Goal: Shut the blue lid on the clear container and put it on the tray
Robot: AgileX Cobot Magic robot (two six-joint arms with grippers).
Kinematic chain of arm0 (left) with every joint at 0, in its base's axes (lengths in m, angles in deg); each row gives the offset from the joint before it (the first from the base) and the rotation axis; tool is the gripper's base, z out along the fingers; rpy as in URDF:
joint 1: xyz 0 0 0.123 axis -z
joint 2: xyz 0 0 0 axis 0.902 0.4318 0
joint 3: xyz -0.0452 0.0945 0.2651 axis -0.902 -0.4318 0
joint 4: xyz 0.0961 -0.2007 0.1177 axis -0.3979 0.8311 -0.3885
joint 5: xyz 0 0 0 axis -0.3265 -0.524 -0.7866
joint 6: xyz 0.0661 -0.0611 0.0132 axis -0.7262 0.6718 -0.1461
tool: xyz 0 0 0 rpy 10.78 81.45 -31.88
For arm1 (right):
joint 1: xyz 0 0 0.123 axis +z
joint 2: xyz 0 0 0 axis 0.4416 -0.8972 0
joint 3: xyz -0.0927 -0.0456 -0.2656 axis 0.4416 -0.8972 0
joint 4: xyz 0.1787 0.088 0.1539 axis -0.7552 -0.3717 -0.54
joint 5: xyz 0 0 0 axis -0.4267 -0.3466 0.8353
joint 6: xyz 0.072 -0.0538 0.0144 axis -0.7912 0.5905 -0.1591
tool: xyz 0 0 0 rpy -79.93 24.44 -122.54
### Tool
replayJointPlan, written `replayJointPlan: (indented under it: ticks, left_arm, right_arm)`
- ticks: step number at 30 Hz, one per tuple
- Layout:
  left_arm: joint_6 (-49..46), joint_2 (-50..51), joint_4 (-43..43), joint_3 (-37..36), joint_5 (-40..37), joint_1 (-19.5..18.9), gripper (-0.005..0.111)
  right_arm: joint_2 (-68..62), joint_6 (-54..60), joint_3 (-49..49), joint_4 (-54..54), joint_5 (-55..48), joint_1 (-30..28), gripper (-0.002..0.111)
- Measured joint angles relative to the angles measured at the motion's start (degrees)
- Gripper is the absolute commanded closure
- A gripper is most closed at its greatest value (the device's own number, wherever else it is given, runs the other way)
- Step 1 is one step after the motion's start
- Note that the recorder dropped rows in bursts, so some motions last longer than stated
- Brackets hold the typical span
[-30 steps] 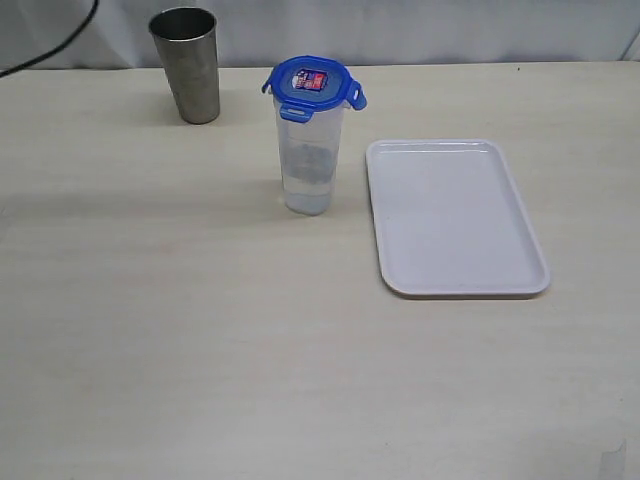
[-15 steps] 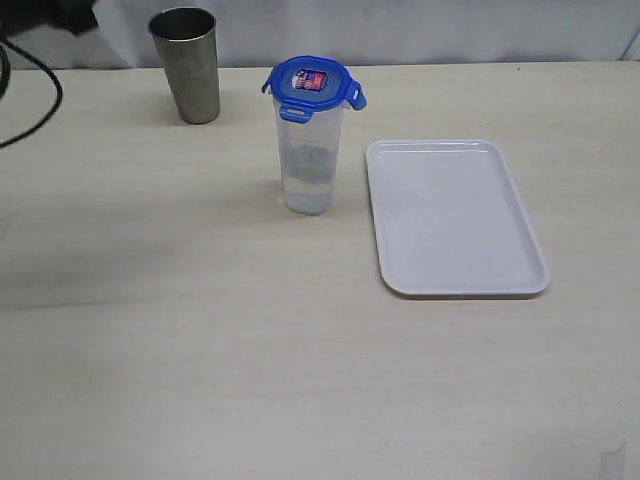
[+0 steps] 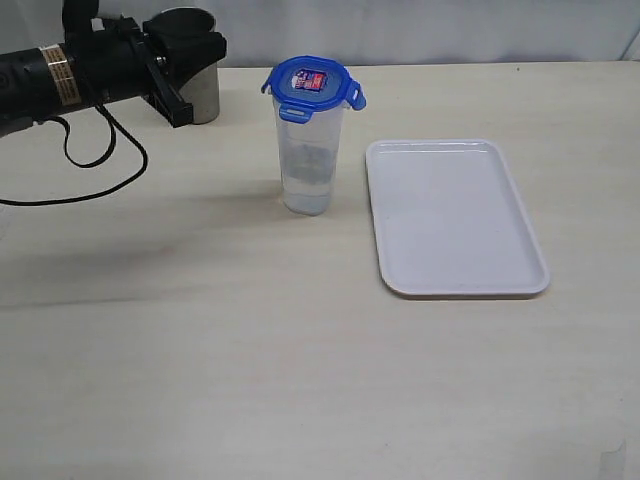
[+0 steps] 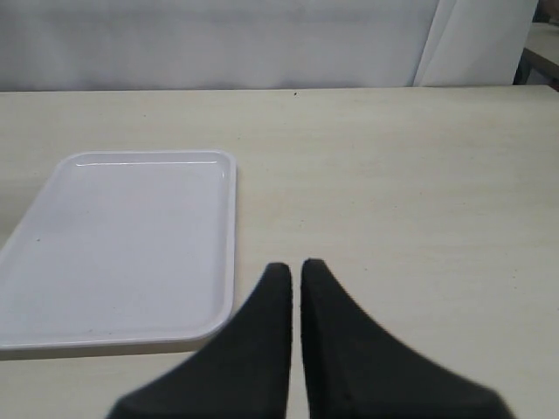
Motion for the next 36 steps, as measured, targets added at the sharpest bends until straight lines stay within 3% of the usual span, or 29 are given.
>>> replayJointPlan:
  ticks: [11,17,23,26,30,36]
  left_arm:
    - [-4.2,0.0,1.9,0.0,-0.5,0.9,0.107]
    - [-5.3,2.2,2.9,0.0,-0.6,1.0,0.107]
    - [-7.6,5.3,5.3,0.0,-0.7,1.0,0.107]
    - [-8.0,5.6,5.6,0.0,-0.7,1.0,0.107]
    - [-8.2,5.7,6.1,0.0,-0.7,1.0,0.107]
    - [-8.5,5.7,6.1,0.0,-0.7,1.0,0.107]
  right_arm:
    - [0.0,0.7,0.0,2.8,3.7,0.0,0.104]
    - [0.0,-1.5,0.0,2.8,23.0,0.0,0.104]
    - [0.0,-19.2,0.0,-2.9,41.3,0.0,0.104]
    - [-0.9,-25.7,0.7,1.0,47.7,0.0,0.104]
    - [-10.0,-31.7,8.8,7.1,47.8,0.0,0.104]
    - [-31.8,-53.5,23.1,37.3,49.6,0.0,0.104]
